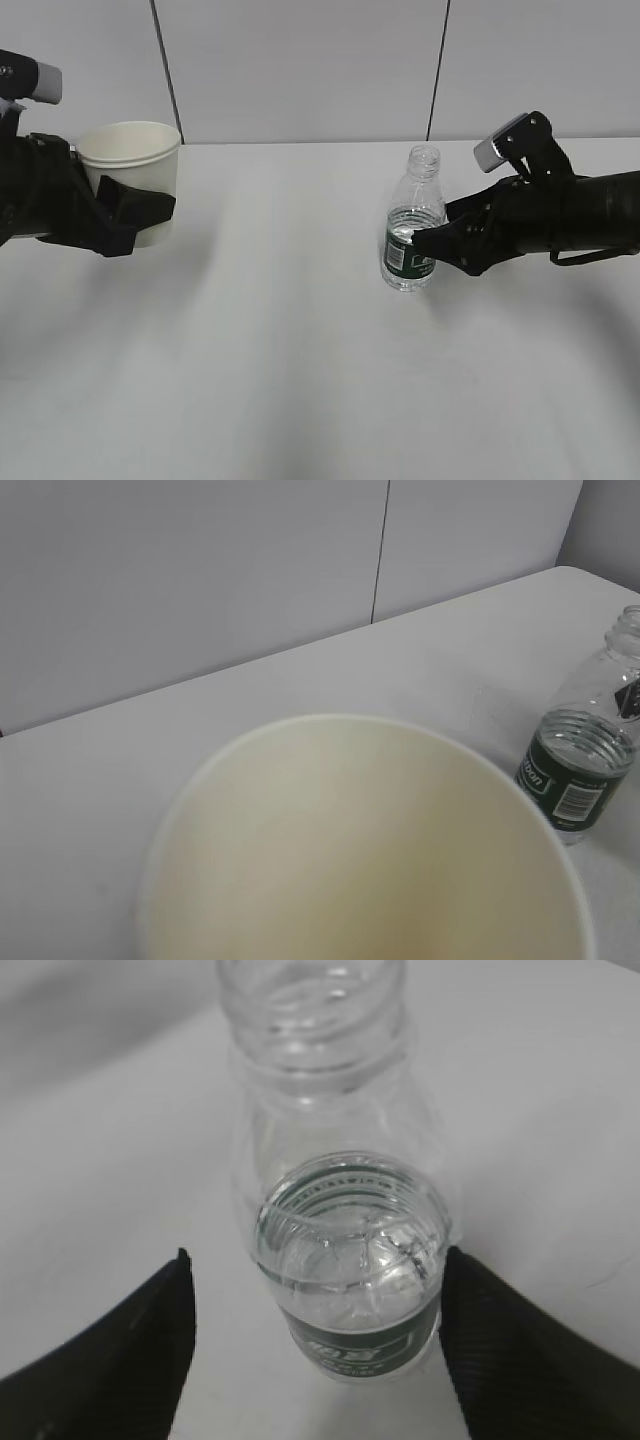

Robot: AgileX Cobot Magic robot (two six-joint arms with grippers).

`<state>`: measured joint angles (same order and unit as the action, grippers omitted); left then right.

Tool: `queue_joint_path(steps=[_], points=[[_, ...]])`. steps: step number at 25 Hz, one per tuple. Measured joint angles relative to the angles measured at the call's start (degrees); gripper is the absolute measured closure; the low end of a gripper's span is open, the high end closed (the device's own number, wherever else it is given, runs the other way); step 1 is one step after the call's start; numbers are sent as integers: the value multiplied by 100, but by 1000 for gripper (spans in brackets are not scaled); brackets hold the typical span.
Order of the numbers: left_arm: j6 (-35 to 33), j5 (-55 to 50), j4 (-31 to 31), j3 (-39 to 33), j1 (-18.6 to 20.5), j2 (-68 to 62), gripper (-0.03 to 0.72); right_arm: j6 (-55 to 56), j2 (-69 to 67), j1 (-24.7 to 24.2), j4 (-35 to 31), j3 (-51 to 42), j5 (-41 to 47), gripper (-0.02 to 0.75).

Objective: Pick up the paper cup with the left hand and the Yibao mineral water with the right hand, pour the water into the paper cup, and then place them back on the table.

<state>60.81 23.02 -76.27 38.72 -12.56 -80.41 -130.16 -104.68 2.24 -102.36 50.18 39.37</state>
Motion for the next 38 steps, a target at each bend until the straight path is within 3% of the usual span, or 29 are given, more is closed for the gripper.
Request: queue_joint_path(steps=[38], points=[[0,-7,0,0,0,0,312,-368,-996,0,-34,1018,568,170]])
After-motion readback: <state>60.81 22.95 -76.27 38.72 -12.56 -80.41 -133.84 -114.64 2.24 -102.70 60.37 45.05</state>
